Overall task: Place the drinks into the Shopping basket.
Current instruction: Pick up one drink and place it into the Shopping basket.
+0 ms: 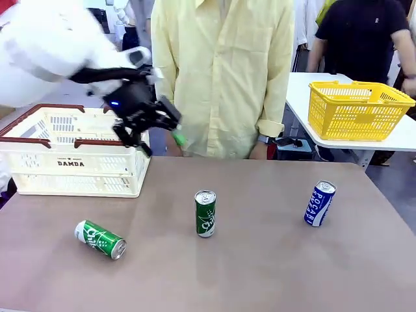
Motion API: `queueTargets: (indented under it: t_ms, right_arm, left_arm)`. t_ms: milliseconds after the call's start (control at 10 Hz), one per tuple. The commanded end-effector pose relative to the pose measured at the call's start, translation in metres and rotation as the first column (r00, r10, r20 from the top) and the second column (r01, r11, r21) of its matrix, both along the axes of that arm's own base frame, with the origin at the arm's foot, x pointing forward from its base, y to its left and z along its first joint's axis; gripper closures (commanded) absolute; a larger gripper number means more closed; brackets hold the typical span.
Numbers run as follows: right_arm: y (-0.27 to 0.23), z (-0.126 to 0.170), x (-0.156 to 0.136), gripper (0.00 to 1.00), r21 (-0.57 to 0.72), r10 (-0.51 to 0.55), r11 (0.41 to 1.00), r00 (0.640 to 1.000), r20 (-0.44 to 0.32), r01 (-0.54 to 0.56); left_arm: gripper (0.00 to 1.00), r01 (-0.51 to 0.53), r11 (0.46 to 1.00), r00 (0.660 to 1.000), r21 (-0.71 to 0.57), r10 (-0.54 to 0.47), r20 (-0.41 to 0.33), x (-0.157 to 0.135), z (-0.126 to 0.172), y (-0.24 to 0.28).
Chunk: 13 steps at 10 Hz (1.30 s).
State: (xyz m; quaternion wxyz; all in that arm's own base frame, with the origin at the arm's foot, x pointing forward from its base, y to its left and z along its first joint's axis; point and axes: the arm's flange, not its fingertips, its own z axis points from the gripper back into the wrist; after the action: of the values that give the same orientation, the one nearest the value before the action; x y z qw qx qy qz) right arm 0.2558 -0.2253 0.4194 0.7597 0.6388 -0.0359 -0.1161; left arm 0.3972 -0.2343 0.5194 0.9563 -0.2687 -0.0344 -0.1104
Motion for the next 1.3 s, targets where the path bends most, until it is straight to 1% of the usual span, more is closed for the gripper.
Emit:
queueTargets:
  t_ms: [0,100,200,400,500,600,700,800,1000,1200]
  right_arm:
    - [-0.003,0.001,-0.002,0.0,-0.003,0.013,1.0,1.0,0.023,-0.013]
    - [-0.003,0.001,-0.002,0.0,-0.003,0.013,1.0,1.0,0.023,-0.013]
    - [-0.003,0.001,-0.002,0.0,-0.003,0.013,1.0,1.0,0.023,-0.013]
    - [-0.003,0.001,-0.002,0.0,-0.003,0.013,1.0,1.0,0.023,-0.013]
    - [-0.003,0.001,-0.002,0.0,-0.003,0.013,1.0,1.0,0.023,-0.013]
    - [-0.003,0.001,-0.002,0.0,-0.003,0.013,1.0,1.0,0.023,-0.013]
    - [-0.003,0.001,-0.002,0.0,-0.003,0.013,1.0,1.0,0.023,-0.013]
    - [-0.003,0.001,-0.002,0.0,-0.003,0.013,1.0,1.0,0.023,-0.013]
    - [-0.003,0.001,-0.002,0.0,-0.003,0.013,1.0,1.0,0.023,-0.013]
    - [-0.003,0.001,-0.002,0.0,-0.003,0.013,1.0,1.0,0.023,-0.013]
  left_arm:
    - [0.0,-0.03,0.989,0.999,0.143,0.035,-0.03,0.016,-0.011,-0.031]
    - [0.0,-0.139,0.968,0.99,0.21,0.138,0.017,0.011,-0.022,-0.061]
    - [0.0,-0.204,0.943,0.979,0.263,0.196,0.056,0.006,-0.035,-0.082]
    - [0.0,-0.236,0.918,0.972,0.319,0.218,0.092,-0.007,-0.061,-0.111]
    - [0.0,-0.223,0.919,0.974,0.325,0.2,0.102,-0.012,-0.069,-0.118]
    - [0.0,-0.25,0.907,0.966,0.339,0.212,0.146,-0.016,-0.077,-0.125]
    - [0.0,-0.204,0.912,0.979,0.356,0.178,0.104,-0.017,-0.085,-0.131]
    - [0.0,-0.135,0.919,0.99,0.372,0.113,0.08,-0.018,-0.095,-0.137]
    - [0.0,-0.118,0.922,0.992,0.369,0.09,0.092,-0.015,-0.108,-0.146]
    - [0.0,-0.111,0.907,0.993,0.406,0.089,0.07,-0.013,-0.12,-0.151]
